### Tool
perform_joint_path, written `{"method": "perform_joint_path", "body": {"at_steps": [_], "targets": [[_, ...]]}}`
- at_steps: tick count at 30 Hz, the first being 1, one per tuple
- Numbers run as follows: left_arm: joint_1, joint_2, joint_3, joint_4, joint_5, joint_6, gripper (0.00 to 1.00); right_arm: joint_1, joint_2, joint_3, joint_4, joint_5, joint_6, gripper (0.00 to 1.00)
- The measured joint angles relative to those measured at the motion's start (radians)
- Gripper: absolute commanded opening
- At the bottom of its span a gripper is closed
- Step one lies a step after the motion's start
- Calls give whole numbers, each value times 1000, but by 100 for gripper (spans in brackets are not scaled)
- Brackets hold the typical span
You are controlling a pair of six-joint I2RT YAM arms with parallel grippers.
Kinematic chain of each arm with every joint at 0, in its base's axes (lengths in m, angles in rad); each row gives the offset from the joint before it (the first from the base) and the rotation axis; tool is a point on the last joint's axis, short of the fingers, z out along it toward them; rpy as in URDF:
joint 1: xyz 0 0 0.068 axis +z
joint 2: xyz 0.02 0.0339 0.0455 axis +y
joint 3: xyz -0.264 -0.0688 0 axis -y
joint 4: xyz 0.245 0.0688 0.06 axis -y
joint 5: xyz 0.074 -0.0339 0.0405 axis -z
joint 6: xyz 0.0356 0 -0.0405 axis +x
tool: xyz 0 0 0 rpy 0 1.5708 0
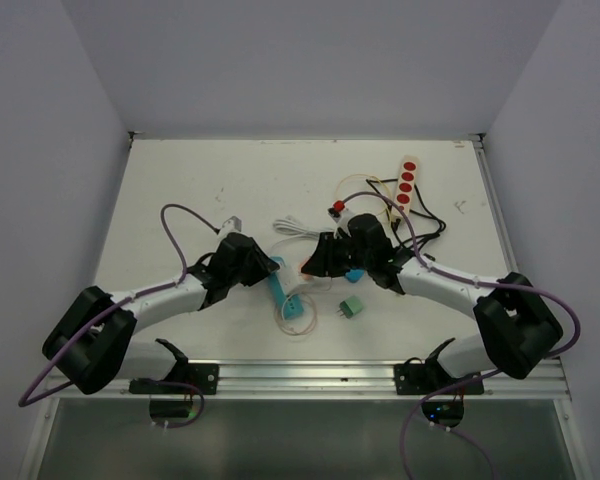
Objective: Pull the plug off the socket
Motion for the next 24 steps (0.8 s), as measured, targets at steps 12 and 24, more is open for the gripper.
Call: {"method": "perform_joint_path", "body": {"at_steps": [12,24], "targets": [[-27,-26,50,-112,-70,6,0,-11,-6,104,-208,8,-16,0],[-7,-24,56,-219,-206,7,0,-156,-93,128,-335,36,-64,0]]}}
